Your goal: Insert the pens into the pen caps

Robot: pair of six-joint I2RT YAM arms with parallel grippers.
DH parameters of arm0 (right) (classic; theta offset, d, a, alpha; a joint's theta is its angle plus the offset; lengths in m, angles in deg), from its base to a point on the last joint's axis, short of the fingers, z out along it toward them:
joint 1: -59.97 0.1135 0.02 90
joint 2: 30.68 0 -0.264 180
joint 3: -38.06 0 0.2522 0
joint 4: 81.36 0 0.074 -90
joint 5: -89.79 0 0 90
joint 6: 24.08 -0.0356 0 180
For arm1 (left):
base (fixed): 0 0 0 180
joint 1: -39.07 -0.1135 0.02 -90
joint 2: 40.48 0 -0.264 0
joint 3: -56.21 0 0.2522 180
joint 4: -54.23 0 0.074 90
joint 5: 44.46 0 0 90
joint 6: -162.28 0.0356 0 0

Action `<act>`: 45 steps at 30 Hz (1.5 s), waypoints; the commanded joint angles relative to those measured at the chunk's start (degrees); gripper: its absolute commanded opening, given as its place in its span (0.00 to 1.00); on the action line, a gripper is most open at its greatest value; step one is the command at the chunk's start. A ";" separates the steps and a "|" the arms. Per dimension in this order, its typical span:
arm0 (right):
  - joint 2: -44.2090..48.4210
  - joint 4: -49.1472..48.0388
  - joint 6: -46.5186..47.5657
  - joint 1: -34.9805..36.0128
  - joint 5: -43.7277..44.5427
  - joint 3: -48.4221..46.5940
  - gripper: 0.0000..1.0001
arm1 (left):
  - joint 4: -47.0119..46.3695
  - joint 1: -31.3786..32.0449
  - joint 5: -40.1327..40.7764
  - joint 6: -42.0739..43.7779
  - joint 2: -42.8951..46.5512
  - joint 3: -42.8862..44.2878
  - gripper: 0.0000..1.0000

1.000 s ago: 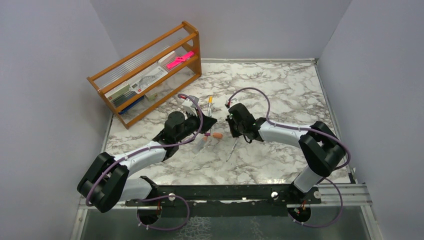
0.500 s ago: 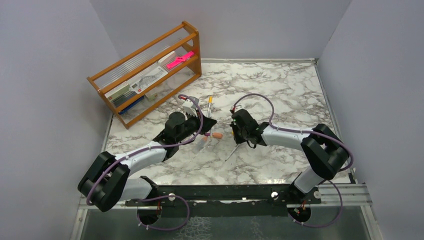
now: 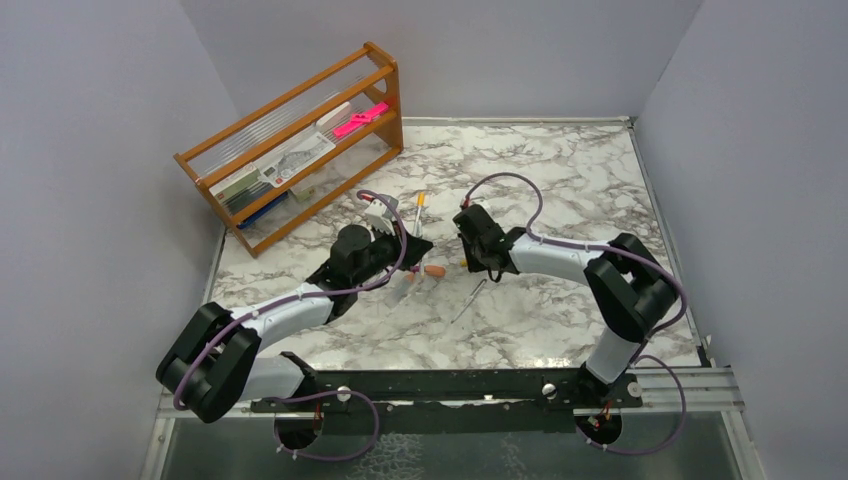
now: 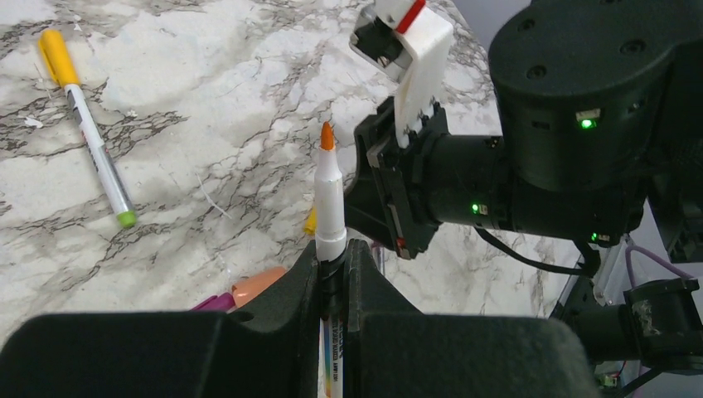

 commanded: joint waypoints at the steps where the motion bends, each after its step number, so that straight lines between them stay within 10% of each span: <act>1: -4.22 0.50 1.50 -1.09 3.28 -3.68 0.01 | -1.08 -0.21 1.22 0.40 1.44 -0.85 0.00; 12: -5.16 -3.87 1.95 -1.21 1.54 -5.87 0.01 | -1.14 -0.31 0.72 0.65 1.64 -1.24 0.00; 21: 3.96 -8.36 1.10 -1.20 0.24 -0.96 0.44 | -1.12 -0.41 0.69 0.34 1.73 -1.14 0.00; 45: -6.41 -5.49 1.30 0.51 -1.16 -6.70 0.38 | -1.14 -0.44 1.66 0.71 3.82 -2.84 0.00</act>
